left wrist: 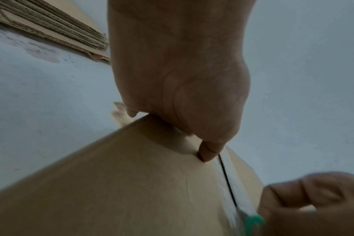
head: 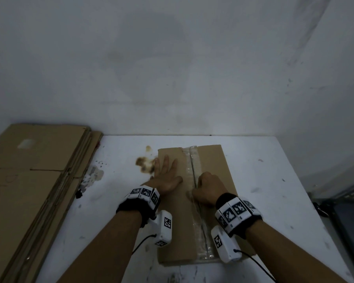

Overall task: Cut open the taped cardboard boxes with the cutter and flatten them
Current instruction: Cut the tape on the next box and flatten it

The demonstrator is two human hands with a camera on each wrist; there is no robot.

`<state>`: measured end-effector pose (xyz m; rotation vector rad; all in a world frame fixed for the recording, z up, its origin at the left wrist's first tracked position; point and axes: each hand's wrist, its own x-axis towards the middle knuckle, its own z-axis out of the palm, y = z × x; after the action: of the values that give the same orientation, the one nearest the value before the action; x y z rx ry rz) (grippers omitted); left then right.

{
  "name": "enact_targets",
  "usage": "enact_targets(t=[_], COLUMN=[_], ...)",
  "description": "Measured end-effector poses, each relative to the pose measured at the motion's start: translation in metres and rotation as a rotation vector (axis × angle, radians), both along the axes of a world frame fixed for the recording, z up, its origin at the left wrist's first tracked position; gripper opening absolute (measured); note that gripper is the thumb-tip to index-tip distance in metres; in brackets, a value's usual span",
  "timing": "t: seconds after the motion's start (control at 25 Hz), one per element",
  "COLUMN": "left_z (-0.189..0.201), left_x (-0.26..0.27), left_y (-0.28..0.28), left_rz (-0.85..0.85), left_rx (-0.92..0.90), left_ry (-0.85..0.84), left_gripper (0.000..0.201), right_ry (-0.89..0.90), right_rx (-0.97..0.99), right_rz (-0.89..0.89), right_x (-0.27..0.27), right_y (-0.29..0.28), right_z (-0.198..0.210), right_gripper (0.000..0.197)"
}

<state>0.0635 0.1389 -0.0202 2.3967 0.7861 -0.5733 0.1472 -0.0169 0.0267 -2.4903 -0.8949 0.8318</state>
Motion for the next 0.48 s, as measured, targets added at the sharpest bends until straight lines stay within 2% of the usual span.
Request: enact_targets(t=[0.2, 0.4, 0.48], left_z=[0.006, 0.012, 0.01], left_x=[-0.003, -0.006, -0.008], left_y=[-0.001, -0.015, -0.021], left_rz=[-0.009, -0.004, 0.01], left_rx=[-0.012, 0.127, 0.18], left_ry=[0.033, 0.086, 0.079], left_gripper=[0.076, 0.069, 0.067], right_ry=[0.118, 0.157, 0.233], right_rx=[-0.058, -0.015, -0.005], right_rz=[0.043, -0.001, 0.019], right_x=[-0.024, -0.05, -0.061], right_y=[-0.047, -0.087, -0.1], right_z=[-0.011, -0.003, 0.003], right_gripper=[0.018, 0.014, 0.013])
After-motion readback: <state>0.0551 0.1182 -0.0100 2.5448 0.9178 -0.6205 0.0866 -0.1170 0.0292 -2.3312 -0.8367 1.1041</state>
